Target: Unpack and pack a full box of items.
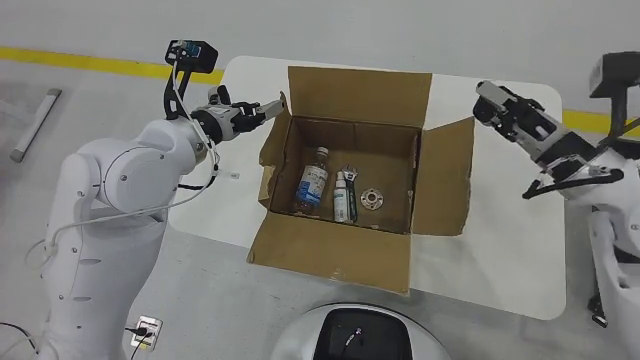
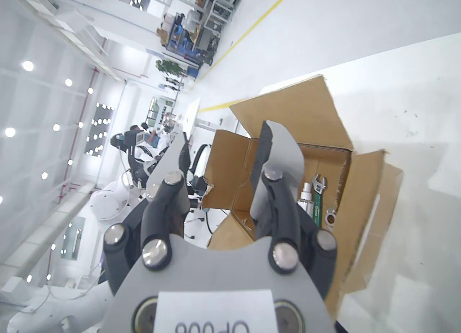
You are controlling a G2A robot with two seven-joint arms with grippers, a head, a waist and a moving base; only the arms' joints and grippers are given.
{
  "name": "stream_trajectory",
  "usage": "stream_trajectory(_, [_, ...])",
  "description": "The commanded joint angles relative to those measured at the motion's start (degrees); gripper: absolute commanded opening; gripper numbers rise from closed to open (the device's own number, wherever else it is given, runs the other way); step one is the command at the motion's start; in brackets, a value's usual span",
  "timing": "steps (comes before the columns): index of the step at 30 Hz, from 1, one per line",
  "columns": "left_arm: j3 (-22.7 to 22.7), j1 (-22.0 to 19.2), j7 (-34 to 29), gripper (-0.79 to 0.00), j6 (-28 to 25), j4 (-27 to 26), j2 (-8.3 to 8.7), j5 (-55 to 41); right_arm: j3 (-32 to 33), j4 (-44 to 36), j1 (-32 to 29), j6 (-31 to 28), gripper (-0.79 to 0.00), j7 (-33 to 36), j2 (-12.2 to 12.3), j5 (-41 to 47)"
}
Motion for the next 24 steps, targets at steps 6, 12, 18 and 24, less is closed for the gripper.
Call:
stream_trajectory(6, [0.0, 0.0, 0.0, 0.0, 0.0, 0.0, 0.0, 0.0, 14.3, 0.9, -16.7, -1.9, -0.785, -0.2, -0.6, 1.8])
stream_trajectory(12, [0.0, 0.0, 0.0, 0.0, 0.0, 0.0, 0.0, 0.0, 14.1, 1.6, -23.7, -0.8, -0.785, -1.3, -1.1, -0.2])
stream_trajectory(18, [0.0, 0.0, 0.0, 0.0, 0.0, 0.0, 0.0, 0.0, 2.8, -3.7, -19.7, 3.2, -0.785, 1.8, 0.0, -18.4])
stream_trajectory(24, [0.0, 0.0, 0.0, 0.0, 0.0, 0.0, 0.0, 0.0, -12.0, -4.9, -10.5, 4.7, -0.785, 5.5, 0.3, -31.7])
